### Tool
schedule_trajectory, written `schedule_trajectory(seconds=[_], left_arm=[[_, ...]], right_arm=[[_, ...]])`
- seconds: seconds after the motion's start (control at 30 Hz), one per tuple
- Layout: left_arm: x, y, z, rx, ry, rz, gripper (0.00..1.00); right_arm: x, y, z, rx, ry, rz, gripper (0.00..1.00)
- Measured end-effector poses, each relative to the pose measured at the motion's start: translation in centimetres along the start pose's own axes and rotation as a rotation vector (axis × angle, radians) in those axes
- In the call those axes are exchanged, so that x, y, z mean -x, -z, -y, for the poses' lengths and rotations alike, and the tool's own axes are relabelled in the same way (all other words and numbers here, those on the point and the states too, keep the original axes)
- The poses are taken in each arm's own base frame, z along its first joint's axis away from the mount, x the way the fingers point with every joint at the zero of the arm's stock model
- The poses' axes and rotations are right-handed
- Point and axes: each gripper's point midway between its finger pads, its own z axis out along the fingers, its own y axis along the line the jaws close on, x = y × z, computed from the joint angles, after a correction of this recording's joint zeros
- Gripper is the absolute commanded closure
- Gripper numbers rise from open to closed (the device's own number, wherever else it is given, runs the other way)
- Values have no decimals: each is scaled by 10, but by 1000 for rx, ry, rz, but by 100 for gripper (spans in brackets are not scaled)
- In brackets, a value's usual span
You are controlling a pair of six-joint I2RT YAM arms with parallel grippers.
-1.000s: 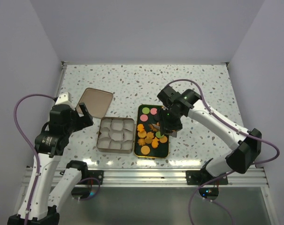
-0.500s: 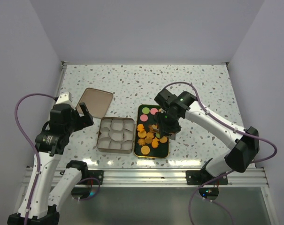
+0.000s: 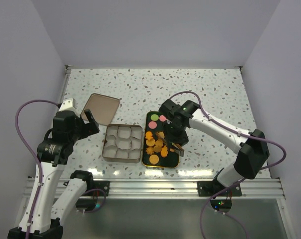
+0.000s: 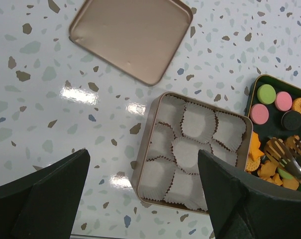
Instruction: Pack the cookies
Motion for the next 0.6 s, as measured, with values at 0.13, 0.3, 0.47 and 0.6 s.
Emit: schedule_trajectory(seconds=[0.13, 0.3, 0.47, 0.6], left_arm=[[0, 1, 0, -1, 1, 3, 4], [0, 1, 0, -2, 1, 3, 4], [1, 2, 0, -4, 1, 8, 4], [1, 2, 0, -4, 1, 8, 4]], right_arm=[[4, -6, -2, -1, -7, -1, 50], [5, -9, -3, -4, -9, -5, 54], [5, -12, -1, -18, -7, -16, 60], [10, -8, -1, -29, -4, -1, 60]])
